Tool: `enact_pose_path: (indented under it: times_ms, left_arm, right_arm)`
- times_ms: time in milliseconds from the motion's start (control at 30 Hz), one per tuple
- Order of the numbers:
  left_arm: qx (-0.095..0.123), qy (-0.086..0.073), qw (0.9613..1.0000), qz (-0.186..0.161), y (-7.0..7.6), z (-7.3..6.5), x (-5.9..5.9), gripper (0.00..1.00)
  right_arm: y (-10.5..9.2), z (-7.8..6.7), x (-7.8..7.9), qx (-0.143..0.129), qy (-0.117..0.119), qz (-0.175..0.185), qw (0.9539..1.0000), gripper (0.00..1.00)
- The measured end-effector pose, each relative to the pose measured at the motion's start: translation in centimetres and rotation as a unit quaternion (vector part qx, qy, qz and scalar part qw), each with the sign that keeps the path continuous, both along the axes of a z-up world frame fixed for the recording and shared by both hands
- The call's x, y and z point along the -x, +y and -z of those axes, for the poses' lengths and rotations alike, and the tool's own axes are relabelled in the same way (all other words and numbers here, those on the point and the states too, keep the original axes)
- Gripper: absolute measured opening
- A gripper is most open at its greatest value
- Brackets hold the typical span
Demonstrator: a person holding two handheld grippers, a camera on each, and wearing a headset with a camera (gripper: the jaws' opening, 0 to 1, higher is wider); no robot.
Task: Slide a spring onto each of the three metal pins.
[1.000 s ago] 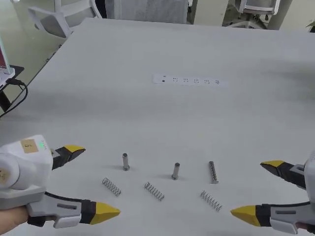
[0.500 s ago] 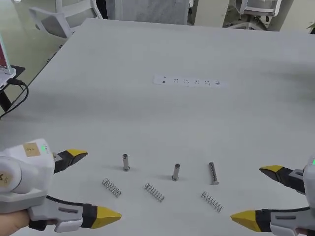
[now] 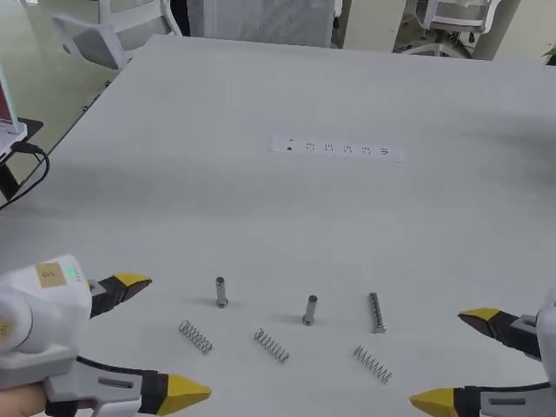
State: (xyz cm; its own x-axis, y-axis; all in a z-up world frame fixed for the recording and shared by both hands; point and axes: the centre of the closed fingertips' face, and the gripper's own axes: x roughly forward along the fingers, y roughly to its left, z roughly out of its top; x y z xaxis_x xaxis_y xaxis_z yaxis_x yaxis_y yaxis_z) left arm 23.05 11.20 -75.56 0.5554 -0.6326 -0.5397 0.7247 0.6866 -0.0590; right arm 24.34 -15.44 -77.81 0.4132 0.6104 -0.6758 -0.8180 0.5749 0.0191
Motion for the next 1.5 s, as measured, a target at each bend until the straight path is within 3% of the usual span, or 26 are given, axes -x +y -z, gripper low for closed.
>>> enact_pose_path:
  times_ms: [133, 267, 500, 767, 833, 1033, 1267, 1300, 1500]
  left_arm:
    - [0.003, 0.000, 1.0000, 0.000, 0.0, -0.1, -0.1, 0.93]
    - [0.022, -0.001, 0.9998, -0.004, -0.2, -0.5, -0.3, 0.93]
    - [0.027, 0.003, 0.9996, -0.007, -0.2, -0.4, -0.2, 0.92]
    - [0.021, 0.007, 0.9997, -0.007, 0.2, -0.1, 0.0, 0.92]
    - [0.021, 0.005, 0.9997, -0.010, 0.3, -0.1, -0.1, 0.92]
    - [0.022, 0.002, 0.9997, -0.012, 0.3, -0.2, -0.1, 0.91]
    - [0.023, 0.004, 0.9996, -0.013, 0.3, -0.1, 0.0, 0.91]
    - [0.023, 0.004, 0.9996, -0.013, 0.3, -0.1, 0.0, 0.91]
    - [0.026, 0.002, 0.9996, -0.014, 0.2, -0.2, 0.0, 0.90]
  right_arm:
    - [-0.1, -0.1, -0.2, 0.000, 0.001, 0.002, 1.0000, 0.78]
    - [-0.2, -0.1, -0.8, -0.005, 0.004, 0.010, 0.9999, 0.79]
    - [0.4, -0.2, -1.2, -0.010, 0.017, 0.015, 0.9997, 0.77]
    - [1.0, 0.0, -2.0, -0.012, 0.035, 0.015, 0.9992, 0.68]
    - [0.8, 0.5, -2.2, -0.008, 0.063, 0.041, 0.9971, 0.65]
    - [1.3, 0.6, -3.4, -0.007, 0.069, 0.055, 0.9961, 0.54]
    - [2.1, 0.7, -4.5, 0.003, 0.071, 0.045, 0.9964, 0.50]
    - [2.1, 1.0, -4.6, 0.010, 0.081, 0.050, 0.9954, 0.49]
    - [2.7, 1.5, -6.4, 0.014, 0.086, 0.059, 0.9944, 0.44]
